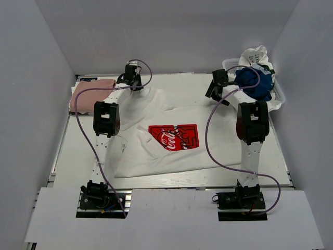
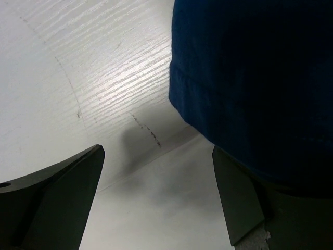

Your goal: Fold and stack the t-shirts

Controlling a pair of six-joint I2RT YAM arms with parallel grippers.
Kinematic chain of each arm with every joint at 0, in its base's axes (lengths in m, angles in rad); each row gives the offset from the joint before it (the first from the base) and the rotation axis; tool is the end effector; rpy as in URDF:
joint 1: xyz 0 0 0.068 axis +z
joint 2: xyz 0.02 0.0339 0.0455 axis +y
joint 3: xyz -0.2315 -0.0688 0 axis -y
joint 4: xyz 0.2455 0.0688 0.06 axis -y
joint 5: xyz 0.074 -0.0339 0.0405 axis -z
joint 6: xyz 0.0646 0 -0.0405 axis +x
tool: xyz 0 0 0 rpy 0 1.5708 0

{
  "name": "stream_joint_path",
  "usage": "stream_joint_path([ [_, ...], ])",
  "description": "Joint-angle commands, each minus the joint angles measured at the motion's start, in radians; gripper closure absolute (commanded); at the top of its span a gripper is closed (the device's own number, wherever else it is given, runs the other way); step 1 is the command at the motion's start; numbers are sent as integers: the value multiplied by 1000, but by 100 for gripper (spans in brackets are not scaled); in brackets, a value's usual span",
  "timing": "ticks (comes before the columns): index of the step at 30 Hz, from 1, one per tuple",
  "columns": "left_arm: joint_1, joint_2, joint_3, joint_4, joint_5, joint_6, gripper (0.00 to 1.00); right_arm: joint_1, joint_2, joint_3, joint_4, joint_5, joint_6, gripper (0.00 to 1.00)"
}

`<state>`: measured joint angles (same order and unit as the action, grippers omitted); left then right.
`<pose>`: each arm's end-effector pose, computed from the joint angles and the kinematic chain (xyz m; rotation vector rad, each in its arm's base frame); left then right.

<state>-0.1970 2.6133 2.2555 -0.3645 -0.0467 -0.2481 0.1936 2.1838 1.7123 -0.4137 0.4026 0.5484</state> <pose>0.5643 -0.1096 0.1088 -0.0830 2.2970 -0.1768 0.4795 0.0682 0.1415 0.5861 2.2943 -0.1436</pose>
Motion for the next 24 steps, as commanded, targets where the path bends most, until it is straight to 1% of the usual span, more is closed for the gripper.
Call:
stream_joint_path([
  [1, -4, -30, -51, -22, -19, 17, 100, -33, 40, 46, -43, 102, 36, 10],
  [5, -4, -117, -166, 77, -38, 36, 100, -23, 65, 47, -89, 117, 39, 10],
  [6, -4, -162, -228, 106, -29, 36, 100, -23, 70, 50, -100, 117, 42, 10],
  [7, -4, -182, -256, 157, -15, 55, 100, -26, 83, 52, -111, 117, 48, 10],
  [9, -4, -217, -319, 200, 11, 64, 100, -23, 91, 55, -132, 110, 56, 10],
  [13, -13, -285, -401, 303, 48, 96, 100, -19, 120, 59, -160, 93, 68, 13],
  [15, -13, -299, -410, 314, 59, 96, 100, -23, 137, 79, -192, 99, 76, 13],
  [17, -13, -320, -438, 354, 71, 105, 100, -20, 139, 95, -197, 99, 73, 23],
  [19, -13, -360, -496, 387, 82, 105, 100, -20, 133, 87, -191, 94, 61, 38],
  [20, -13, -374, -532, 415, 91, 118, 100, -19, 113, 78, -186, 96, 61, 54],
  [22, -13, -416, -568, 444, 100, 118, 100, -17, 100, 58, -166, 94, 51, 68],
  [23, -13, -433, -611, 459, 100, 128, 100, -20, 76, 37, -149, 94, 47, 80],
  [24, -13, -450, -635, 504, 100, 141, 100, -16, 68, 29, -137, 87, 33, 84],
])
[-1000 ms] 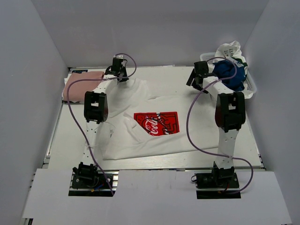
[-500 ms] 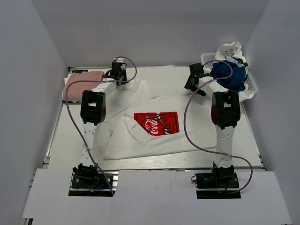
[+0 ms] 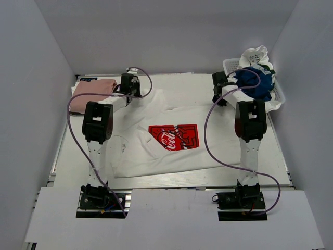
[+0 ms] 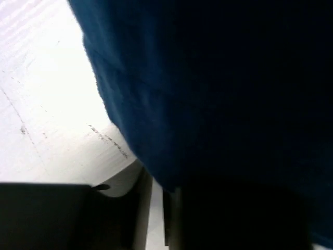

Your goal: Fold and stack the t-shirts

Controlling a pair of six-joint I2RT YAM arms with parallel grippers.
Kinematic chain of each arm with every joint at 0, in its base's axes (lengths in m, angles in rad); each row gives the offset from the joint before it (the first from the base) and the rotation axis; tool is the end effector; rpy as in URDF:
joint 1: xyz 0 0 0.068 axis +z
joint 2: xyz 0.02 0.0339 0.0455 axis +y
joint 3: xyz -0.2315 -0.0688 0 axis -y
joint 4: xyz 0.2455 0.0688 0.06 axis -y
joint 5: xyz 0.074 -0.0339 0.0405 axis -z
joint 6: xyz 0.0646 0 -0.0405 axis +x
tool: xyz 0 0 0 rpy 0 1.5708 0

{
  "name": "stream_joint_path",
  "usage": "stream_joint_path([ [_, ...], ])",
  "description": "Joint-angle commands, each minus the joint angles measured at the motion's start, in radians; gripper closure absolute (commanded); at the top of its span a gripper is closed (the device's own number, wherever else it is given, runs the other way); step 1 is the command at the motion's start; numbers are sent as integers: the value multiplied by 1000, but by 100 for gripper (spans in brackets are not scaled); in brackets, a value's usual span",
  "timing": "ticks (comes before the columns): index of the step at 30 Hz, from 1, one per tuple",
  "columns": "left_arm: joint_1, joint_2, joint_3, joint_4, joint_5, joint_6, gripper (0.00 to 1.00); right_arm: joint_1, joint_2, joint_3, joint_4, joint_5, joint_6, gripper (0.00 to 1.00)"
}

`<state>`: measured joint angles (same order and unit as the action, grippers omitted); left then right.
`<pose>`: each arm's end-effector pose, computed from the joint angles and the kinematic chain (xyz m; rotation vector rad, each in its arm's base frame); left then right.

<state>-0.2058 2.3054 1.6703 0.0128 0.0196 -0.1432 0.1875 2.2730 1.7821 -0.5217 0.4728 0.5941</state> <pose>0.5098 -0.1077 0.1072 0.0800 2.1999 -0.2174 0.4810 0.0613 0.1159 0.6577 2.3561 -0.2772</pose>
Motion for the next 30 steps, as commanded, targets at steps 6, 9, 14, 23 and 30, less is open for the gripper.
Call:
stream_joint_path([
  [6, -13, -224, -152, 228, 31, 48, 100, 9, -85, -90, 15, 46, -57, 100],
  [9, -14, -233, -171, 228, 57, 48, 100, 17, -102, -89, 20, 65, -69, 100],
  [14, -14, -317, -250, 276, 68, 57, 100, 46, -183, -170, 118, 90, -99, 100],
  [23, -14, -457, -406, 297, 92, 56, 100, 81, -306, -297, 161, 159, -106, 100],
  [30, -24, -645, -570, 297, 102, 10, 100, 98, -394, -397, 167, 187, -83, 100],
])
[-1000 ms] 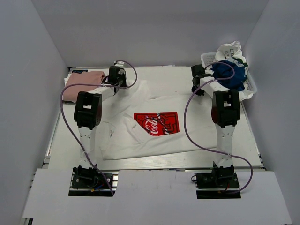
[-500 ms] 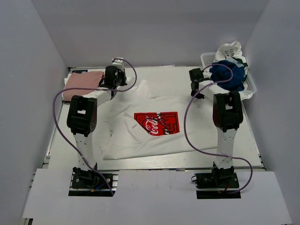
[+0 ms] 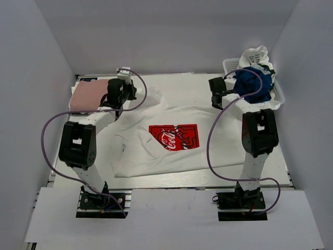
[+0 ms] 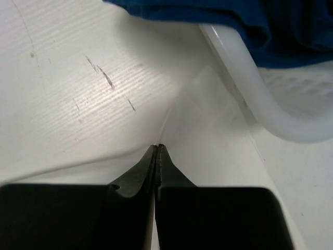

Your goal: Fold and stack the t-shirts

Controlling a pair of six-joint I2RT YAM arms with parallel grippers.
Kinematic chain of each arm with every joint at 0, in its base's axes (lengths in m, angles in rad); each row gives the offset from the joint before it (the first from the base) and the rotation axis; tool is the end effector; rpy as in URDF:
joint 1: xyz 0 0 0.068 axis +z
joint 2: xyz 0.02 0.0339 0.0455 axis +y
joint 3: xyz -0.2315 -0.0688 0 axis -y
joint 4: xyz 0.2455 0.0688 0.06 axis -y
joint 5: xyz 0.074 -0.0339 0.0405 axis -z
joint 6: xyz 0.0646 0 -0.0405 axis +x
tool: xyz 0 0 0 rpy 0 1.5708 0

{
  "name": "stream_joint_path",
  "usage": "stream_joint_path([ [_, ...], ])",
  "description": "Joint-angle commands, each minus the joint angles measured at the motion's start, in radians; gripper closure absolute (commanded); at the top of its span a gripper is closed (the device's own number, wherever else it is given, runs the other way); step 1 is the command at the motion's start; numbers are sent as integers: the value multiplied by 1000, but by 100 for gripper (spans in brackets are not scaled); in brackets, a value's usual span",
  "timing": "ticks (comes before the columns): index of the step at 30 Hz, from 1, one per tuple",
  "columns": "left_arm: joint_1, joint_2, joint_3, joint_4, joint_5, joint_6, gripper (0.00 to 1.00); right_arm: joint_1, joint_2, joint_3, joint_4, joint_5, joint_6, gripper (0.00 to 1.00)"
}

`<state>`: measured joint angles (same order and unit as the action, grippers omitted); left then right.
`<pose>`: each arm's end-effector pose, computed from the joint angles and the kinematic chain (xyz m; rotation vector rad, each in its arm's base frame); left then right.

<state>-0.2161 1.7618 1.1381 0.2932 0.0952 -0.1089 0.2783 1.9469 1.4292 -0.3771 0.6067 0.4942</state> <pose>0.4178 -0.0980 0.2012 0.1673 1.9045 -0.3106 0.4212 0.0820 0.1603 0.4947 2.2381 -0.3589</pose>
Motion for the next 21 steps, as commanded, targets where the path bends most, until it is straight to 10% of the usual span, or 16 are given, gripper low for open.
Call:
stream_joint_path([
  [1, -14, -122, -52, -12, 26, -35, 100, 10, -100, -73, 20, 53, 27, 100],
  [21, -135, -1014, -612, -515, -232, -371, 100, 25, -447, -446, 47, 59, 84, 100],
])
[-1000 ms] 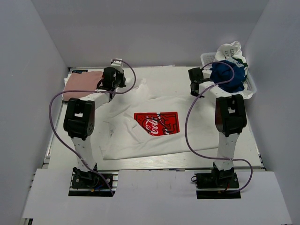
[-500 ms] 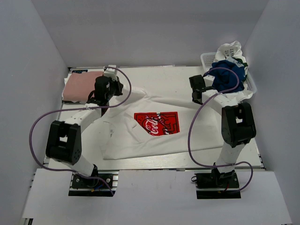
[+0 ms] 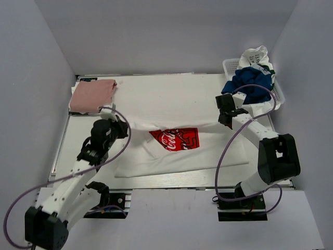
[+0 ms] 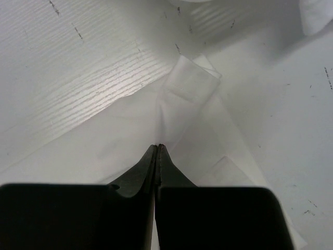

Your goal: Fold and stack the t-shirts

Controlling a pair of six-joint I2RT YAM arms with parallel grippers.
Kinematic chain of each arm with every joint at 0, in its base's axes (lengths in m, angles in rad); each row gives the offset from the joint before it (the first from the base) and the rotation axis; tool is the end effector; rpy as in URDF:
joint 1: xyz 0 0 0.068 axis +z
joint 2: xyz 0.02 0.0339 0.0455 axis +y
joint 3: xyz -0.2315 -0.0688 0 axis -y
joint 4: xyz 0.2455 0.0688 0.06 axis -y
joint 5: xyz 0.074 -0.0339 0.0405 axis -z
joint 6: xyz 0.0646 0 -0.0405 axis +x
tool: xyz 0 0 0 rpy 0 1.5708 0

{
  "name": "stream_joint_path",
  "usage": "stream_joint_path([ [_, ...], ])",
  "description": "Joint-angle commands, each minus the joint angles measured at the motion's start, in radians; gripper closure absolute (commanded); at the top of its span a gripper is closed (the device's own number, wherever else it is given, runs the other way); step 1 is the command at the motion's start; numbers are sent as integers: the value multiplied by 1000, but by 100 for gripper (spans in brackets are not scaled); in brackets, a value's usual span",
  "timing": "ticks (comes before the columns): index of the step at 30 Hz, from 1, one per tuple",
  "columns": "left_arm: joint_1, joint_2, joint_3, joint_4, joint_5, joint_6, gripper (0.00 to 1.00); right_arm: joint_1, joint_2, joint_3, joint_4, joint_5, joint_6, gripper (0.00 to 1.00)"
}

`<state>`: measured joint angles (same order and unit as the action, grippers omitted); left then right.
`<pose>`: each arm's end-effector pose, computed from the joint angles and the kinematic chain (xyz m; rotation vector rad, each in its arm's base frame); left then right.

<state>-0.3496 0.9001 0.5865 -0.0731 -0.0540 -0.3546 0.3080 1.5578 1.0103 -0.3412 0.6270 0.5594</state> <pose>0.2421 -0.0846 0.2240 -0.0409 1.9790 -0.4088 0.3331 0.0662 0.1704 0.5405 2.2061 -0.3273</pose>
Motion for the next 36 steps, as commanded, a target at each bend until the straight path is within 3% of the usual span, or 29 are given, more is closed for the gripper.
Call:
stream_joint_path([
  [1, -2, -196, -79, -177, -83, -151, 100, -3, -73, -38, 11, 31, 13, 100],
  [4, -2, -340, -146, -258, -70, -236, 100, -6, -91, -68, 39, -2, 4, 100],
  [9, -2, -406, -215, -318, 91, -355, 100, -9, -77, -75, 33, -9, 10, 100],
  [15, -2, -536, -228, -487, 77, -472, 100, -10, -71, -99, 27, -38, 16, 100],
  [20, -2, -558, -274, -635, 98, -636, 100, -14, -50, -117, -19, -18, 63, 100],
  [27, -2, -634, -249, -763, 224, -675, 100, -30, -51, -150, -10, -23, 89, 100],
  [36, -2, -621, -206, -731, 382, -620, 100, -35, -38, -136, 7, -41, 82, 100],
])
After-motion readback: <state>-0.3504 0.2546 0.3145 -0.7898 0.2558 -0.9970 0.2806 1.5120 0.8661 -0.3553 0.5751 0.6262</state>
